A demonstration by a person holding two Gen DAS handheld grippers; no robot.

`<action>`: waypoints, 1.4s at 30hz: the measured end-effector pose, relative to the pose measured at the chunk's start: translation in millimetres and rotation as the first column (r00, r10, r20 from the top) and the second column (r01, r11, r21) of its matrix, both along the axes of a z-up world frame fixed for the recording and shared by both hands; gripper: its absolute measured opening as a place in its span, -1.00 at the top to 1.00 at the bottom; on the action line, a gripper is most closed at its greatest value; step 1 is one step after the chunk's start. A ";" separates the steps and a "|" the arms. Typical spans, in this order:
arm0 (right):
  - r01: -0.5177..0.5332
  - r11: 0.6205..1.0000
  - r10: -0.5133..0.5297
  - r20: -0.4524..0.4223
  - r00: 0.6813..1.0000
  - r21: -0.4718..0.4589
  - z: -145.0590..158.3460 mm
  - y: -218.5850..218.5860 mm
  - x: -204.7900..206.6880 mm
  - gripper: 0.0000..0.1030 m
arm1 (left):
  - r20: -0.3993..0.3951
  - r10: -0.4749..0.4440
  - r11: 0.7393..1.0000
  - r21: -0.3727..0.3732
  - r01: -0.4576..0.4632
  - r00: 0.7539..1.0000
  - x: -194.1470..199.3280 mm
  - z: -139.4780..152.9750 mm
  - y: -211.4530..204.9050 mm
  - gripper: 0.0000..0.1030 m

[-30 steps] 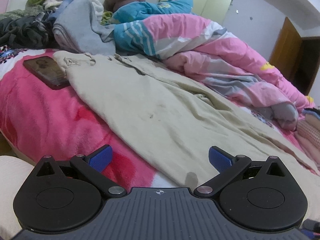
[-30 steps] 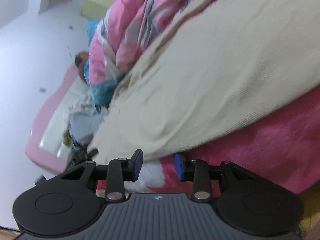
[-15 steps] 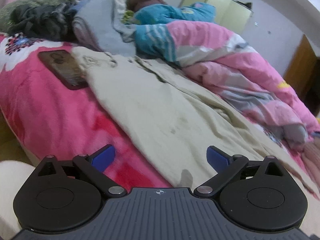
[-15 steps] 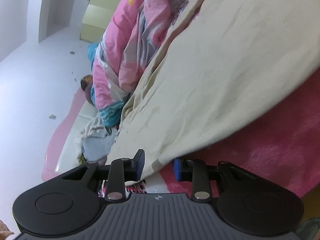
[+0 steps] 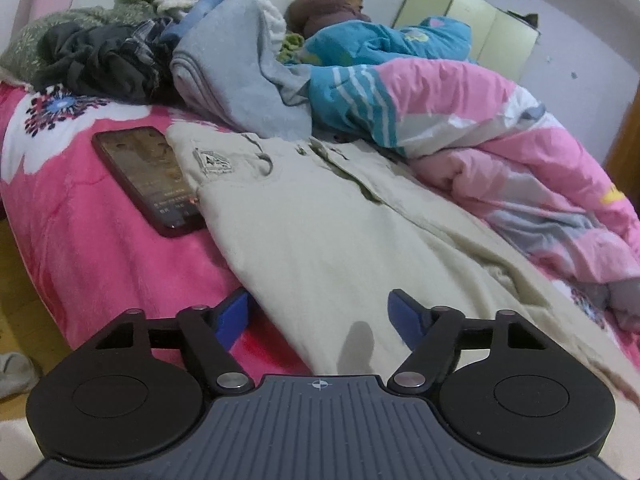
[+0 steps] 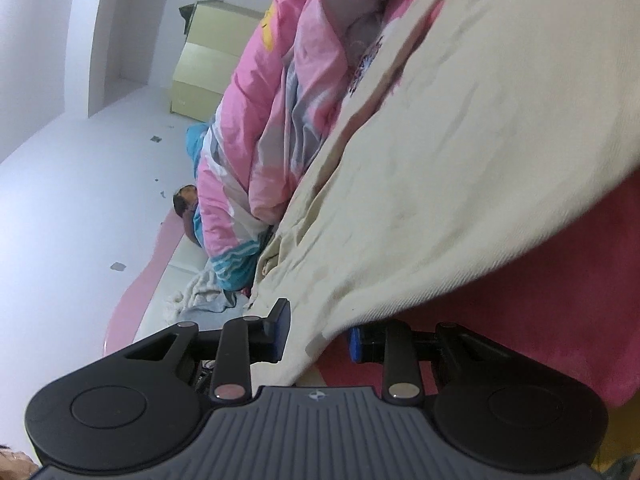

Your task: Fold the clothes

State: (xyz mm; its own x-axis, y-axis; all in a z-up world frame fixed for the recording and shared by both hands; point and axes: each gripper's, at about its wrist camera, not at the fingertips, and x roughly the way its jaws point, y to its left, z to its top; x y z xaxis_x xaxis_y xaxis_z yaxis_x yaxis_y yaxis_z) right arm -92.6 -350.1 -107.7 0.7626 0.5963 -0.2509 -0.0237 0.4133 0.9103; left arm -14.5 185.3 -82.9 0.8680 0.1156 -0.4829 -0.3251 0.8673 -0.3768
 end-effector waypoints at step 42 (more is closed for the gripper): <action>0.005 0.996 -0.001 0.039 0.999 -0.091 24.3 -57.0 250.2 0.90 | -0.069 -0.166 0.982 0.076 0.171 0.984 257.8 -7.6 -48.9 0.13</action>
